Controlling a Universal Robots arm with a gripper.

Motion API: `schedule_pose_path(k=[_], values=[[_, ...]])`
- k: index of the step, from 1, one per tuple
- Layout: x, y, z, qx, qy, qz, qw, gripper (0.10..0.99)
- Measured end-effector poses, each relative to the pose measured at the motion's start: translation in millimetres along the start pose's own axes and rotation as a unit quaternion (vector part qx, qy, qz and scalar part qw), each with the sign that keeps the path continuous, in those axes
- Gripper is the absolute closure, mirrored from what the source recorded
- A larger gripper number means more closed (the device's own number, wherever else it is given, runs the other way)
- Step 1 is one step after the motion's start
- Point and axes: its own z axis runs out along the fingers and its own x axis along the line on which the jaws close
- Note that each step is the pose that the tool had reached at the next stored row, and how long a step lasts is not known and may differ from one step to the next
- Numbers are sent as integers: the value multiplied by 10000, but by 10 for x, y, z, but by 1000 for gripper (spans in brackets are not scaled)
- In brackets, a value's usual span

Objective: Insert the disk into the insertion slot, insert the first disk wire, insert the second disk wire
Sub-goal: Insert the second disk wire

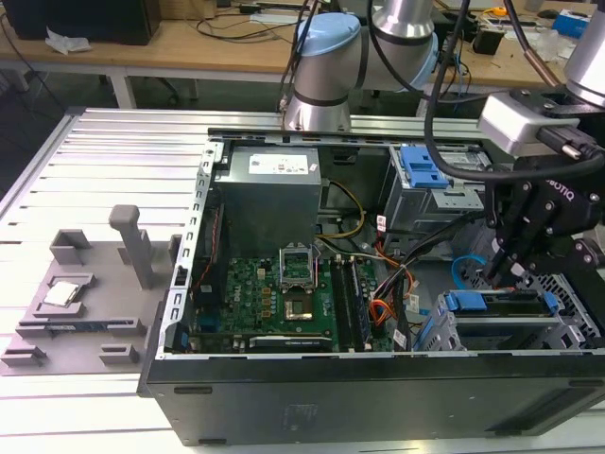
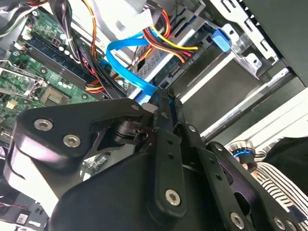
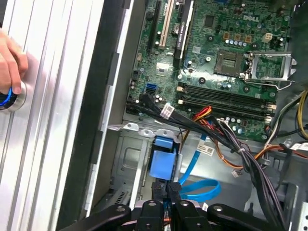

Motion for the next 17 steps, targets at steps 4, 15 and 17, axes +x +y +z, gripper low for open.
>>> schedule_pose_path(k=[4, 15, 17], values=[[50, 9, 15, -8, -24, 118, 9999, 925], [125, 14, 52, -2, -461, 629, 9970, 925], [188, -47, 90, -8, -490, 628, 9968, 925]])
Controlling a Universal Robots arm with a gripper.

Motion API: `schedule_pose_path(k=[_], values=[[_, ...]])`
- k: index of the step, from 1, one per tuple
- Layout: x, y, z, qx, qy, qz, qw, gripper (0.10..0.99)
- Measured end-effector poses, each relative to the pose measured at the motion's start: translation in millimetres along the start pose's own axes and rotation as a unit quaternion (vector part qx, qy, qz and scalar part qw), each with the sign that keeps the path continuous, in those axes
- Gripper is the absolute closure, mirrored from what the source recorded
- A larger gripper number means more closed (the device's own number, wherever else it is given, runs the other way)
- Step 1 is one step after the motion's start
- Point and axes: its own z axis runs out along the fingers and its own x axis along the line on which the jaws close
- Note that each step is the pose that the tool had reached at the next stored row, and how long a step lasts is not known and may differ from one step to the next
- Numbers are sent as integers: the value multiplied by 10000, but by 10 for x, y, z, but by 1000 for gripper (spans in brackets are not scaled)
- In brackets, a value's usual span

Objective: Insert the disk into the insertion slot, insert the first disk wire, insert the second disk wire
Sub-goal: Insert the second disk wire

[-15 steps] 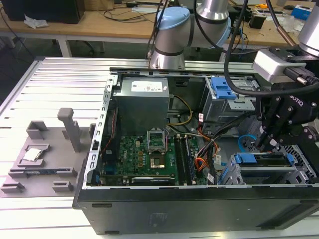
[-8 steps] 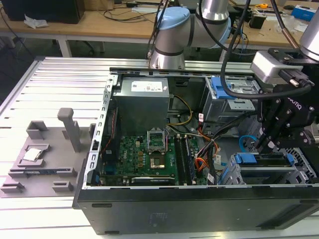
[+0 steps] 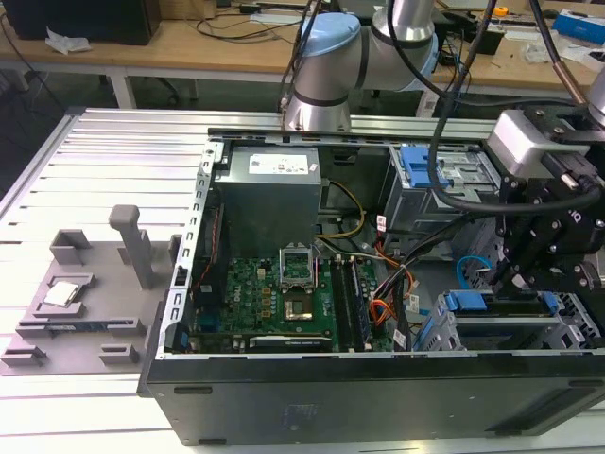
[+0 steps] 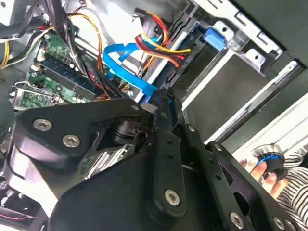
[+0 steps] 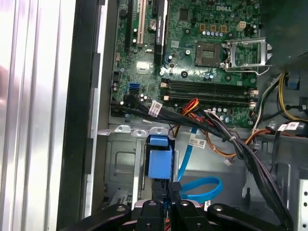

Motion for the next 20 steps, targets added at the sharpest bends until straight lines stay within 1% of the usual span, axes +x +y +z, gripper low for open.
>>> schedule_pose_path(k=[1, 4, 8, 14, 20], values=[[5, -23, 16, -2, -1, -1, 10000, 925], [8, -57, 43, -4, 1, 0, 10000, 925], [-6, -86, 65, -4, -2, 0, 10000, 925], [-11, -111, 79, -5, -1, 0, 10000, 925], [-7, -120, 102, -5, 0, 0, 10000, 925]])
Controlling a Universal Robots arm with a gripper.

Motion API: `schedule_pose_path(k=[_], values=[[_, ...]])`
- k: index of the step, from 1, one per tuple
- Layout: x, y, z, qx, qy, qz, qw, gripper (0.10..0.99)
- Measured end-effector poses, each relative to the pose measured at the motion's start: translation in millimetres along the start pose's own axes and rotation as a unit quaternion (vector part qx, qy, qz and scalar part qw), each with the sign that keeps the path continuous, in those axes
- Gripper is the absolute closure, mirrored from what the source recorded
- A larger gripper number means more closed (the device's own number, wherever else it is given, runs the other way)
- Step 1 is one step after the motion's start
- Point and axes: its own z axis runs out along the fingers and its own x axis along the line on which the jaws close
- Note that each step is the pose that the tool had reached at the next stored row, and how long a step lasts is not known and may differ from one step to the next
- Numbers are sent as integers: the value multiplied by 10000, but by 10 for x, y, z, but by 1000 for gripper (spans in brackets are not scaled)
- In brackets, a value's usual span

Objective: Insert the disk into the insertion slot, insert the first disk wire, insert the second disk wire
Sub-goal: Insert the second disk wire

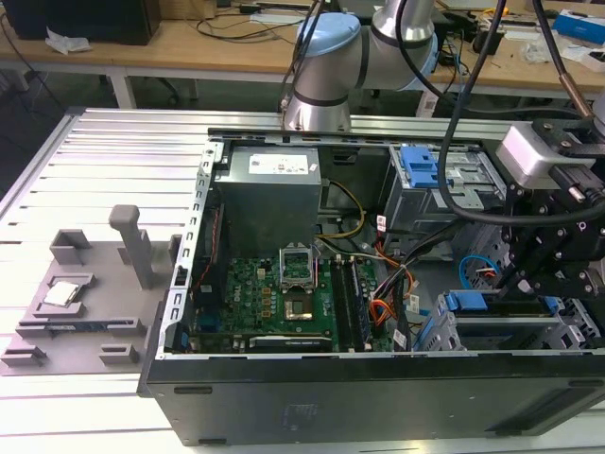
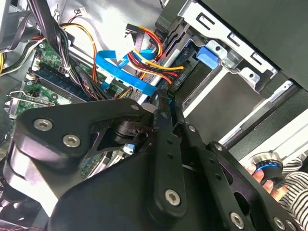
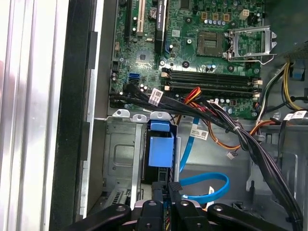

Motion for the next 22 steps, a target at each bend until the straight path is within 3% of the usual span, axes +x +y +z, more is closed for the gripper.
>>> schedule_pose_path(k=[6, 8, 9, 20, 22], values=[[9, 1, -20, 3, -35, -2, 10000, 925], [9, 1, -20, 7, -110, -6, 9999, 925], [11, 1, -15, 8, -126, -7, 9999, 925], [54, -1, -7, 10, -169, -10, 9999, 925], [53, -1, -8, 14, -261, -15, 9997, 925]])
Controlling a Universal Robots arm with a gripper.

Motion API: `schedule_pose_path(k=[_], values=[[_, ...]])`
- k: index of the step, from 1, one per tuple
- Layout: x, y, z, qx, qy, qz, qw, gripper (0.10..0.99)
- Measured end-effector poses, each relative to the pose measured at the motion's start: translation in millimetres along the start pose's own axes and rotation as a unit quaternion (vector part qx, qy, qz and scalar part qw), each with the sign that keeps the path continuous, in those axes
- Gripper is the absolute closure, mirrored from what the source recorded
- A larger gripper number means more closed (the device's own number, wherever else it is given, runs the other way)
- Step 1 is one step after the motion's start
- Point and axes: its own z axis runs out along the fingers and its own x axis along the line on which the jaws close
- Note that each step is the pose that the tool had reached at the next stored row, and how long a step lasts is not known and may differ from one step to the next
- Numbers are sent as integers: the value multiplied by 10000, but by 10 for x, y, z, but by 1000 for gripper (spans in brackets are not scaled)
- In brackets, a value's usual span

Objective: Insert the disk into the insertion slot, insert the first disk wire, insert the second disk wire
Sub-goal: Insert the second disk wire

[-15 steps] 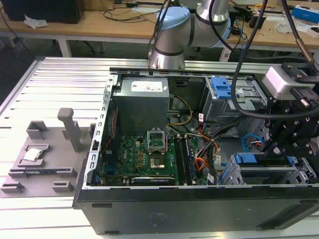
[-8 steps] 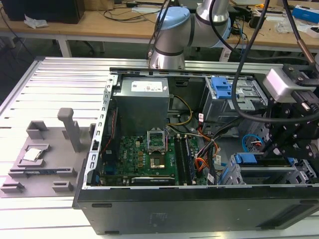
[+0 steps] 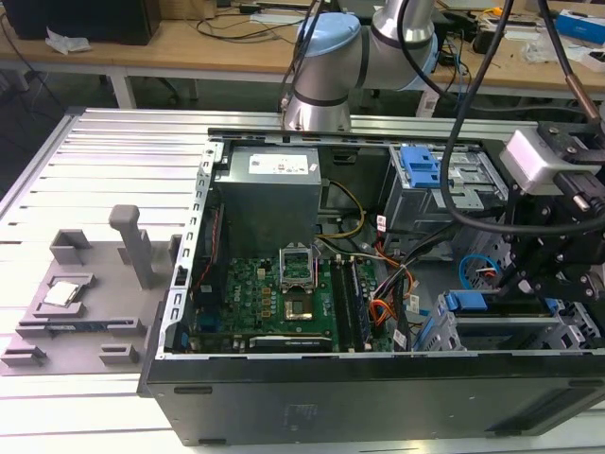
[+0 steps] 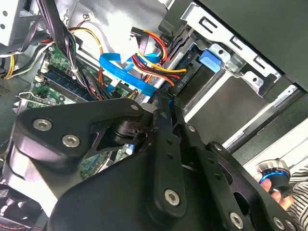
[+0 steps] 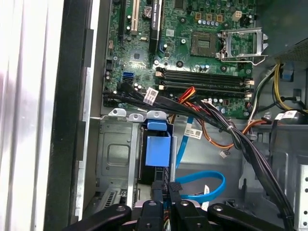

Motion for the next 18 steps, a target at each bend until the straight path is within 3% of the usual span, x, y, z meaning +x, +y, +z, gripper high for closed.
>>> schedule_pose_path(k=[2, 18], values=[[6, 0, 7, 0, -17, -1, 10000, 925], [106, 0, 79, -15, -35, 0, 10000, 925]])
